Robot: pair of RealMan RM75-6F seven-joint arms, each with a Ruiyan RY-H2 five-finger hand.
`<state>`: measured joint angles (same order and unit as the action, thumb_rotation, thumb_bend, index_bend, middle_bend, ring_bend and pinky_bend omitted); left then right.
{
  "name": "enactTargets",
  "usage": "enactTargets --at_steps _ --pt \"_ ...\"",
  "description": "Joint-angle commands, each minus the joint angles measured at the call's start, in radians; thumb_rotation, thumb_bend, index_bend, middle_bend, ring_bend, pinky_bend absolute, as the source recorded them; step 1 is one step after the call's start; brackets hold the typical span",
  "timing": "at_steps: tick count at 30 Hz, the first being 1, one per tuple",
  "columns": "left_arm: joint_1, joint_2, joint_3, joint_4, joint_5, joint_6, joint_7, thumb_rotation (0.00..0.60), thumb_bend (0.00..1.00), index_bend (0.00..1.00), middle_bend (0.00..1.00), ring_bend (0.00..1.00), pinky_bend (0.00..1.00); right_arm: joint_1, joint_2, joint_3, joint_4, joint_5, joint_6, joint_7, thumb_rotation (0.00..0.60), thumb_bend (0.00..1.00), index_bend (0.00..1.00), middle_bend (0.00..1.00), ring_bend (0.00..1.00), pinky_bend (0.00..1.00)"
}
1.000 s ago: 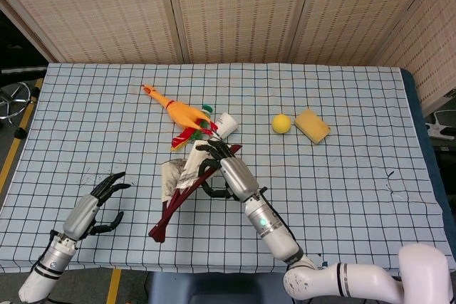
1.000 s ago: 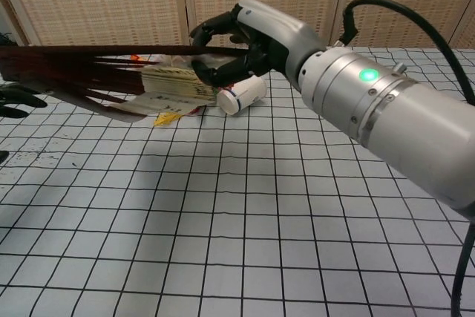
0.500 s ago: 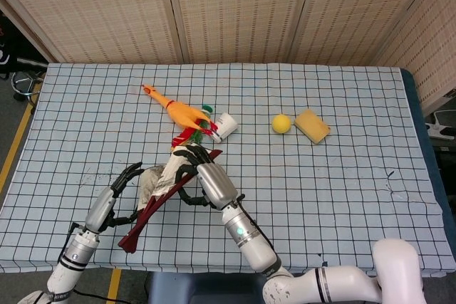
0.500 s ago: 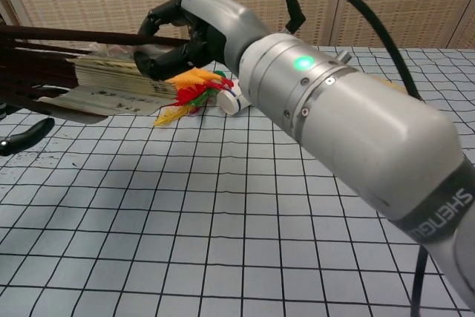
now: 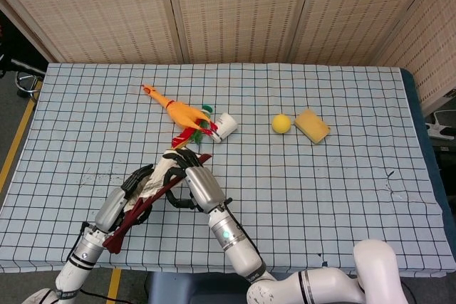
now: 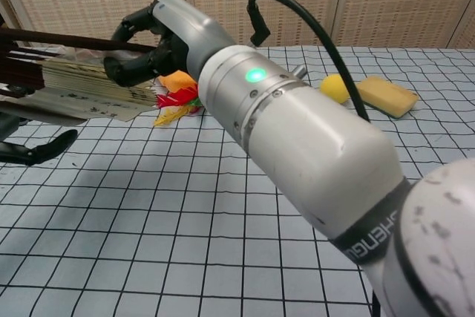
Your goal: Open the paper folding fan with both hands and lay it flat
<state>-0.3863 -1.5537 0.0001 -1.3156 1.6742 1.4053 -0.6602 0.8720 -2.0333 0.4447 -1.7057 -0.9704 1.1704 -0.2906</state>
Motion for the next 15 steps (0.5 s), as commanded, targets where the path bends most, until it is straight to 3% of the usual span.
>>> enactTargets --at_steps 1,8,12,15 --pt "0.001 -0.024 -0.017 0.01 -0.027 -0.001 0.034 0.6 0.45 0.15 0.0 0.0 0.09 -0.001 0.0 -0.002 -0.002 0.001 -0.002 0.005 0.6 0.57 0.76 0.14 0.0 0.0" --pt "0.019 -0.089 -0.07 0.029 -0.078 0.052 0.054 0.6 0.45 0.43 0.01 0.0 0.1 -0.007 0.011 -0.008 -0.01 0.003 -0.003 0.005 0.6 0.57 0.75 0.14 0.0 0.0" --pt "0.026 -0.102 -0.077 0.044 -0.089 0.062 0.07 0.6 0.47 0.59 0.14 0.01 0.12 -0.011 0.018 -0.011 -0.015 -0.002 -0.004 0.01 0.6 0.57 0.75 0.14 0.0 0.0" --pt "0.026 -0.1 -0.074 0.046 -0.092 0.054 0.078 0.6 0.47 0.63 0.21 0.03 0.12 -0.016 0.021 -0.014 -0.016 -0.004 -0.004 0.018 0.6 0.57 0.74 0.14 0.0 0.0"
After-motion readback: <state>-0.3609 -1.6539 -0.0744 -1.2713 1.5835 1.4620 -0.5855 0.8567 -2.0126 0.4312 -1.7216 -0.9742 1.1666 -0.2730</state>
